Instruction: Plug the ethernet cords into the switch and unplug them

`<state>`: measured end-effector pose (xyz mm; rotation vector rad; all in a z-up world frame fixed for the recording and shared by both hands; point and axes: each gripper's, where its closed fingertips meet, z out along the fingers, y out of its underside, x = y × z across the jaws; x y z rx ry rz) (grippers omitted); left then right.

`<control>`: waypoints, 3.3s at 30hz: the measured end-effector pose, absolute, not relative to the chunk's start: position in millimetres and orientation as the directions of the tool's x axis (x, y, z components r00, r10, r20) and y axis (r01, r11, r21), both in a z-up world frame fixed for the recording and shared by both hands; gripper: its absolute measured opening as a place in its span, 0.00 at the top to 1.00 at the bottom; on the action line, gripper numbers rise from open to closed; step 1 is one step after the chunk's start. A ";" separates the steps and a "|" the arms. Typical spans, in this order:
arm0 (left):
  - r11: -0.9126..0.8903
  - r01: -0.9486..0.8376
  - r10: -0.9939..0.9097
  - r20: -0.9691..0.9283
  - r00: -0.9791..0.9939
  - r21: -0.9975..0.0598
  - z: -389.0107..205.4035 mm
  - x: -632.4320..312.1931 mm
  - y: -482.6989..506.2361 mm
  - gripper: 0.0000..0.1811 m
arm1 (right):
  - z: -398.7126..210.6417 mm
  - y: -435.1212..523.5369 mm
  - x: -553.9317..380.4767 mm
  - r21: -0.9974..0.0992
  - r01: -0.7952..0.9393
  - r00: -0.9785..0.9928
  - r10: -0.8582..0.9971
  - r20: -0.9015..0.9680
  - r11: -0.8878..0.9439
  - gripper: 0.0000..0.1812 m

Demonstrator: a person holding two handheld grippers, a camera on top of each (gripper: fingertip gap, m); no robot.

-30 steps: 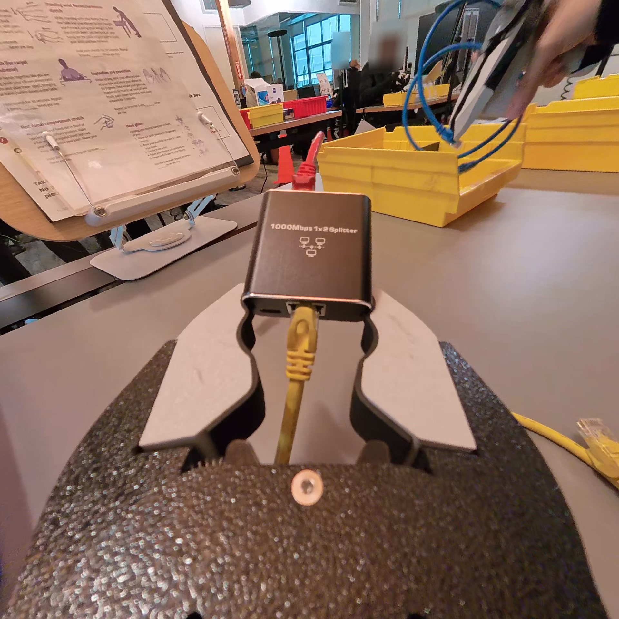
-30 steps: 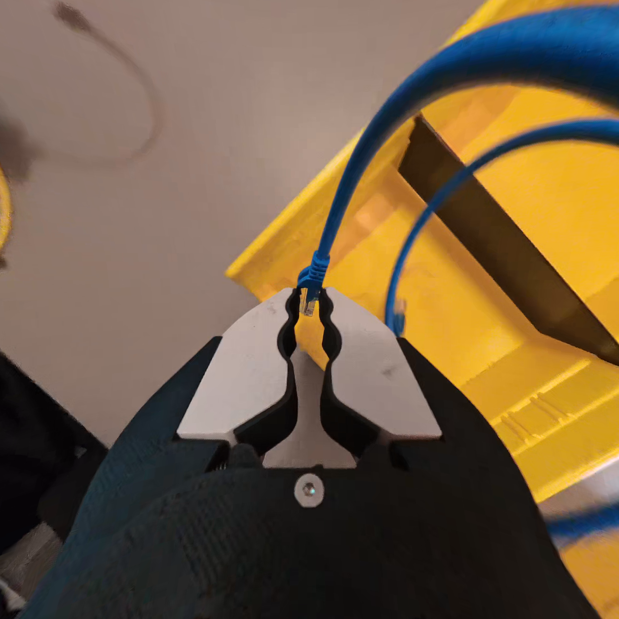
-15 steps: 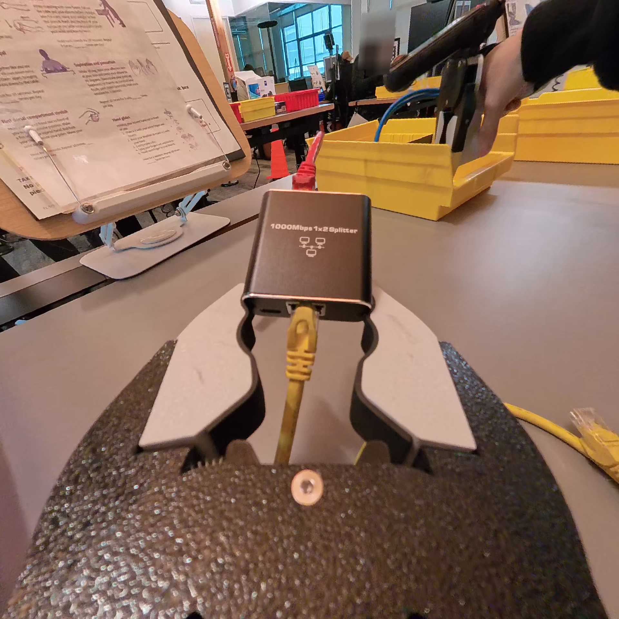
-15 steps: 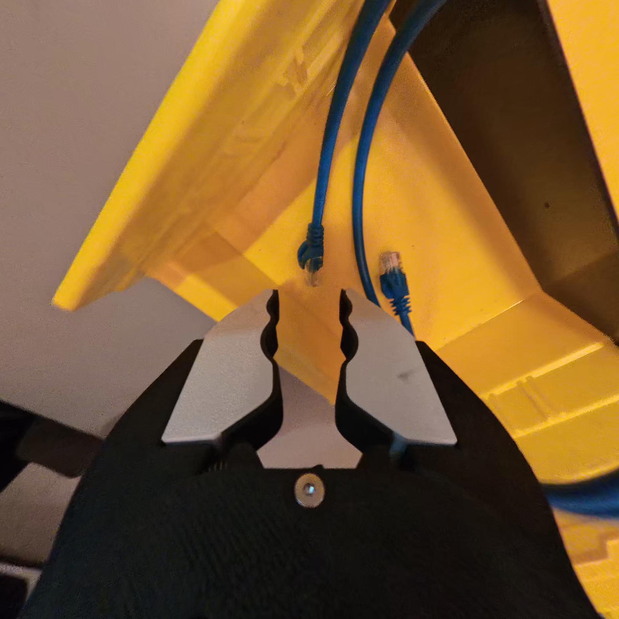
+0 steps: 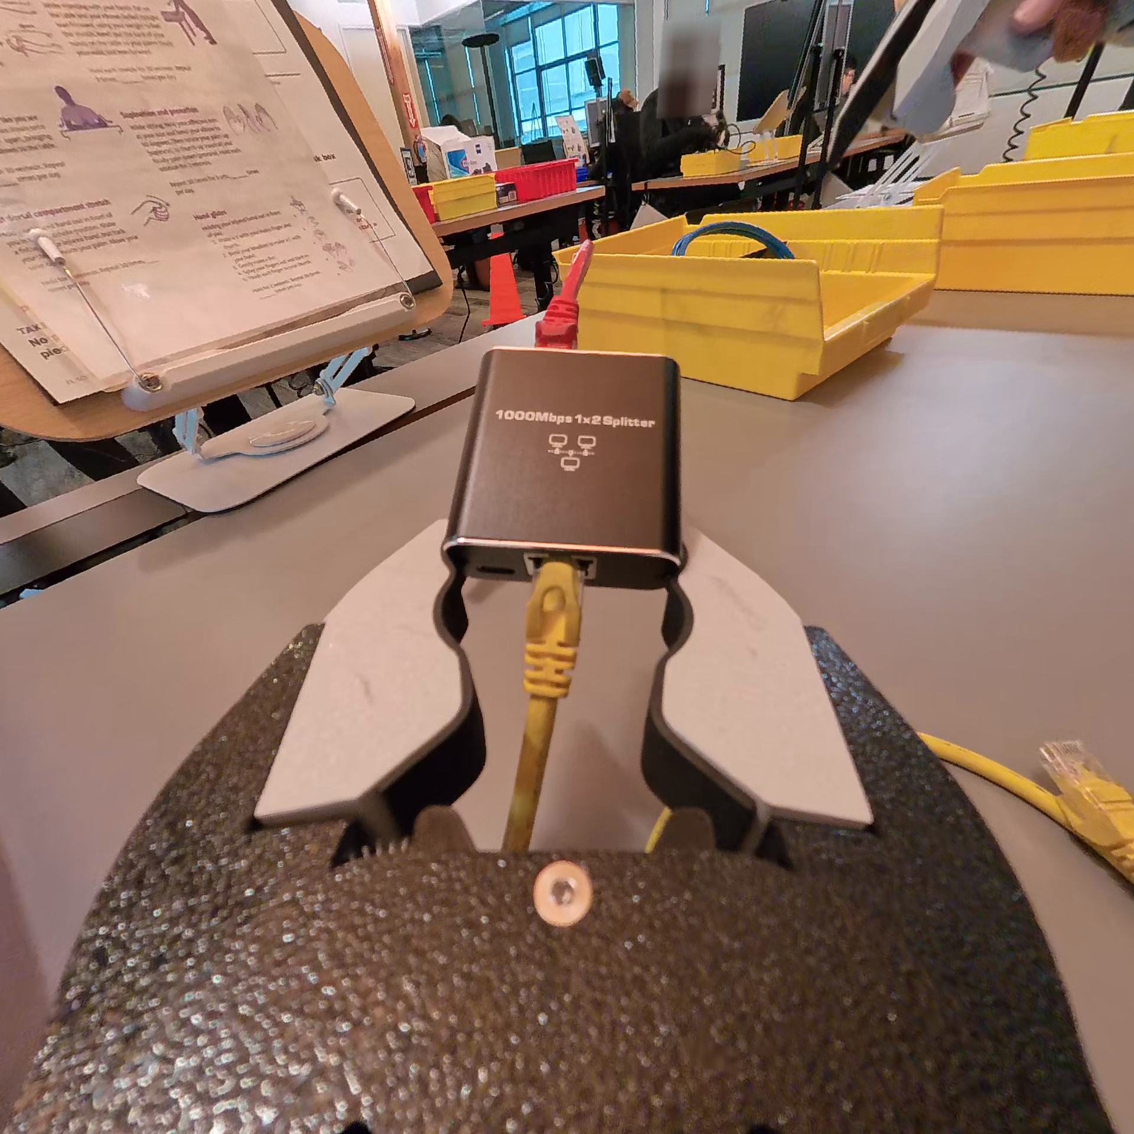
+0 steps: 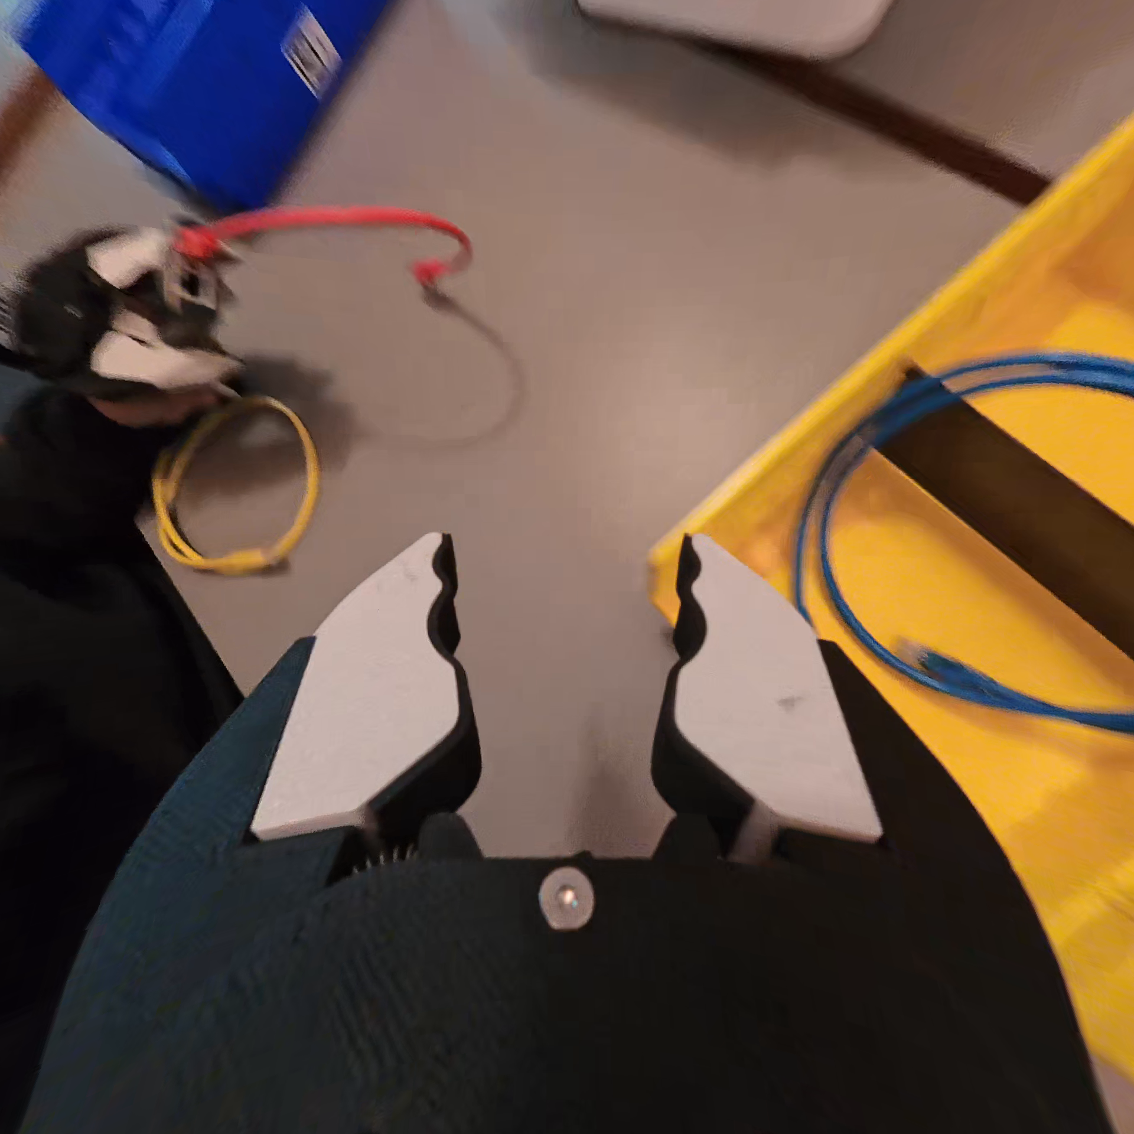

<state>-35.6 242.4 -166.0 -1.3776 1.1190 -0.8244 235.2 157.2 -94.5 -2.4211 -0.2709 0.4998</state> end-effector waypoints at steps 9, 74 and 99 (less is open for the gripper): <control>0.163 -0.154 -0.958 -0.194 0.213 -0.974 -162.7 -29.8 224.9 0.66 | -116.5 180.9 25.7 -0.761 -0.451 0.608 0.464 -0.645 -0.466 0.61; 0.232 -0.256 -0.948 -0.277 0.158 -0.939 -178.2 -19.0 211.5 0.66 | -128.8 214.7 -3.8 -0.686 -0.710 0.572 0.438 -0.693 -0.158 0.96; 0.170 -0.187 -0.930 -0.221 0.294 -0.967 -164.3 -32.9 232.1 0.67 | -82.4 203.1 62.3 -0.922 -0.367 0.850 0.358 -0.386 -0.123 0.94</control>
